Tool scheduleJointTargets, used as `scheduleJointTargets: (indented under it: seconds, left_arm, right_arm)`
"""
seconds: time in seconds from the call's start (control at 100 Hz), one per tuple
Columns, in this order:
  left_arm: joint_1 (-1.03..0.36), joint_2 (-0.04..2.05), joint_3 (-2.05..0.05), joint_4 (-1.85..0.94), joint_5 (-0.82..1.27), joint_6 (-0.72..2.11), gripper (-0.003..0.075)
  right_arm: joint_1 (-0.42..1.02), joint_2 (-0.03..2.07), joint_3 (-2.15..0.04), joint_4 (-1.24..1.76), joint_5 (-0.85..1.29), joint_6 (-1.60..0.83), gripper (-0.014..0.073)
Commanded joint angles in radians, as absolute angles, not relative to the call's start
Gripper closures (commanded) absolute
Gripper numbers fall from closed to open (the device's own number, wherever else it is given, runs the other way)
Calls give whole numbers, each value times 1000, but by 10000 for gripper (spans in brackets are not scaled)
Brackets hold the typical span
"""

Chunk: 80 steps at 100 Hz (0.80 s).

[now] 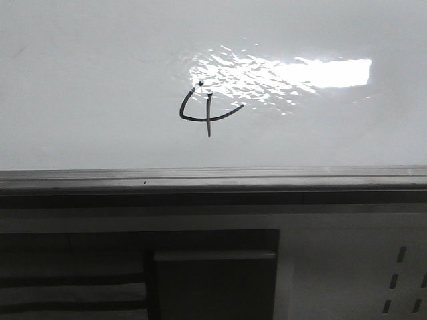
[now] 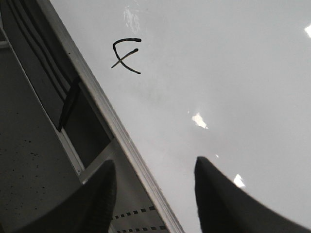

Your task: Write number 4 on whiteboard

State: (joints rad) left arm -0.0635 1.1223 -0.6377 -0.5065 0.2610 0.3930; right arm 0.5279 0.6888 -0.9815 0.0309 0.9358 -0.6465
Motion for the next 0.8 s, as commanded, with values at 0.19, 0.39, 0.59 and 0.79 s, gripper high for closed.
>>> scheduleJointTargets:
  seconds: [0.19, 0.39, 0.59, 0.79]
  left_arm:
    - [-61, 1111, -666, -484, 194, 383, 307]
    - [-61, 1064, -727, -459, 281, 383, 311]
    - [-61, 927, -858, -375, 626, 383, 311]
    - [-61, 725, -850, -347, 816, 383, 312]
  right_arm:
    - [523, 689, -1006, 28, 869, -639, 270]
    - [523, 689, -1006, 30, 869, -591, 270]
    - [523, 689, -1006, 30, 891, -216, 270]
    - [523, 674, -980, -69, 902, 51, 345]
